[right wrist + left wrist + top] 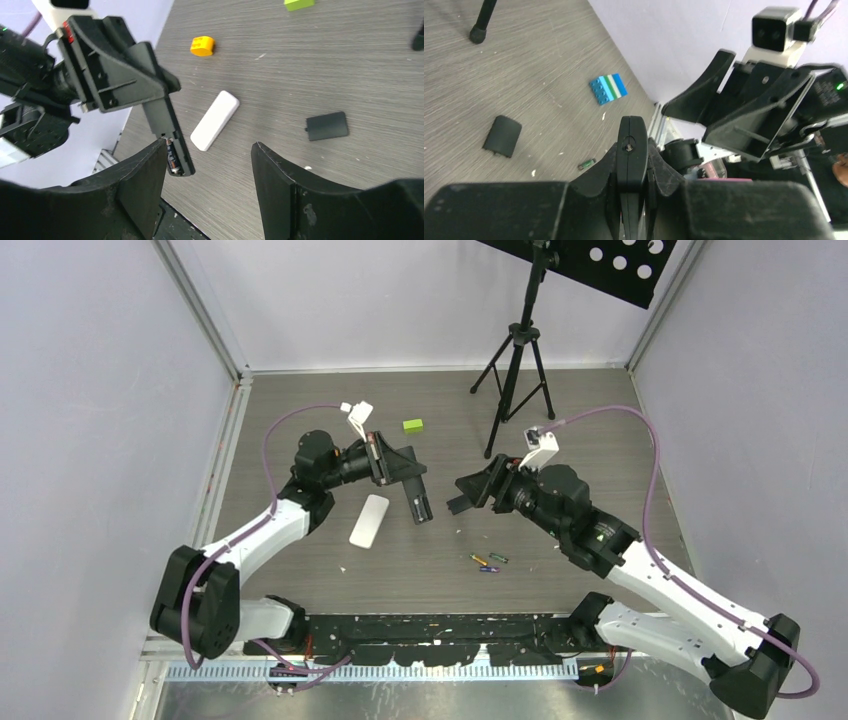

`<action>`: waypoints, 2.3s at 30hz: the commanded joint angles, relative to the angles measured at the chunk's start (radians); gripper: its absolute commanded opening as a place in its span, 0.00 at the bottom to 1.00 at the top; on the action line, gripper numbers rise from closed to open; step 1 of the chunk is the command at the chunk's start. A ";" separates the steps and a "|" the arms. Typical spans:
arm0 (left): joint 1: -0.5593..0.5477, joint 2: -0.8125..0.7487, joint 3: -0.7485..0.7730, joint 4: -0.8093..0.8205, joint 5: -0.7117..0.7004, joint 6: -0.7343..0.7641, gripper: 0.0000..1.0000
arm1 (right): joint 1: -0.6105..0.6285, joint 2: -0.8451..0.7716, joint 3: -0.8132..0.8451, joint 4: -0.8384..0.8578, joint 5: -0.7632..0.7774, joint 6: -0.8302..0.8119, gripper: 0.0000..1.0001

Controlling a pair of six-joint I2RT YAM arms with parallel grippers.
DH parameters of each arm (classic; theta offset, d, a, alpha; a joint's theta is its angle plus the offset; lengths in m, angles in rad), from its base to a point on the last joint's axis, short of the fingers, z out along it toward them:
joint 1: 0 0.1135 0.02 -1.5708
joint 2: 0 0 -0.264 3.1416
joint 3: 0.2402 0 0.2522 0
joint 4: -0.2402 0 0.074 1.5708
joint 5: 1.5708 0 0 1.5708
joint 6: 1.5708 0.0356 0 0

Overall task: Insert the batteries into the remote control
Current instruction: Adjust the battery at the center of the board.

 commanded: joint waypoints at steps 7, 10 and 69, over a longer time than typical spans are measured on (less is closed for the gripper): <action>0.006 -0.116 -0.080 -0.024 0.105 0.191 0.00 | -0.011 0.240 0.148 -0.475 0.184 0.019 0.67; 0.006 -0.143 -0.101 -0.031 0.098 0.212 0.00 | -0.011 0.327 0.153 -0.525 0.114 -0.014 0.65; 0.006 -0.319 -0.030 -0.359 -0.049 0.203 0.00 | 0.071 0.726 0.175 -0.340 0.325 0.220 0.33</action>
